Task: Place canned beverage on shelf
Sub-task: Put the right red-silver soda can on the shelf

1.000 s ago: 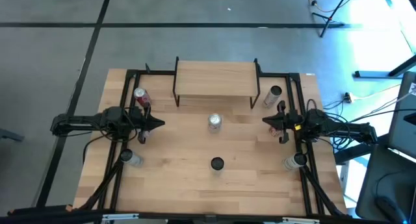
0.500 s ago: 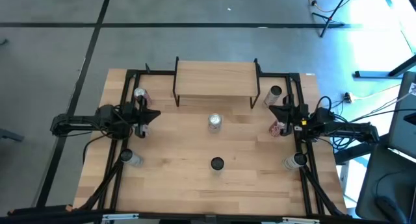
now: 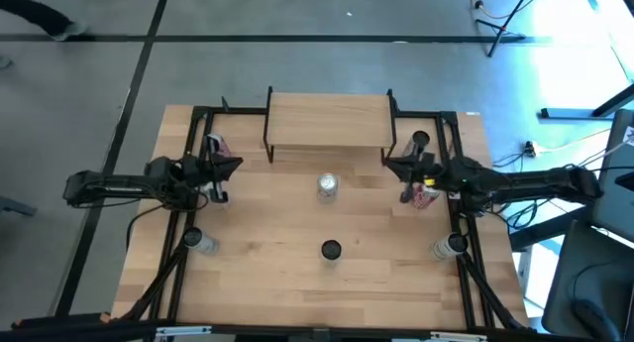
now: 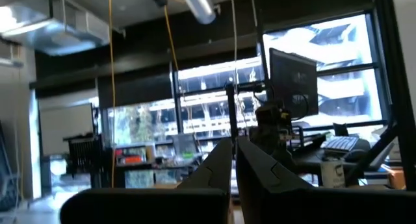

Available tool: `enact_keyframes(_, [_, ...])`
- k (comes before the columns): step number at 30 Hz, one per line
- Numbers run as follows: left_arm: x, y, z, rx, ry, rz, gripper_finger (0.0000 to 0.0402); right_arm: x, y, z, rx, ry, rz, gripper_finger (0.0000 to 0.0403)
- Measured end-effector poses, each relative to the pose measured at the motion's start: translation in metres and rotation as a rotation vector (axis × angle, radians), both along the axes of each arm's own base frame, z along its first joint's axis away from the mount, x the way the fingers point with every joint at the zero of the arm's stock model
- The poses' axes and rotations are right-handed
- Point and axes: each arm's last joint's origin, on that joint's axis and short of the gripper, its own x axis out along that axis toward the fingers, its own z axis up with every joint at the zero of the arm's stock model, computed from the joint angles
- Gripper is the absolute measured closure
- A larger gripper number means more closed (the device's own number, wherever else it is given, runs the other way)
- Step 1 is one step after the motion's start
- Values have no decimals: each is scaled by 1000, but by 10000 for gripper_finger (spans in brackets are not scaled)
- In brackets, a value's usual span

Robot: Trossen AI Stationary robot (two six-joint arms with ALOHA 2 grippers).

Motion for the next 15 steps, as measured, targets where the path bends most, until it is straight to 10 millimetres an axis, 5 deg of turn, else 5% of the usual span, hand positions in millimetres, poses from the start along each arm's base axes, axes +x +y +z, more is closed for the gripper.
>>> enact_keyframes(10, [9, 0, -2, 170, 54, -33, 396, 43, -2, 18, 51, 63, 6, 388])
enact_keyframes(15, [9, 1, 0, 175, 30, 4, 396, 68, -3, 20, 63, 155, 32, 322])
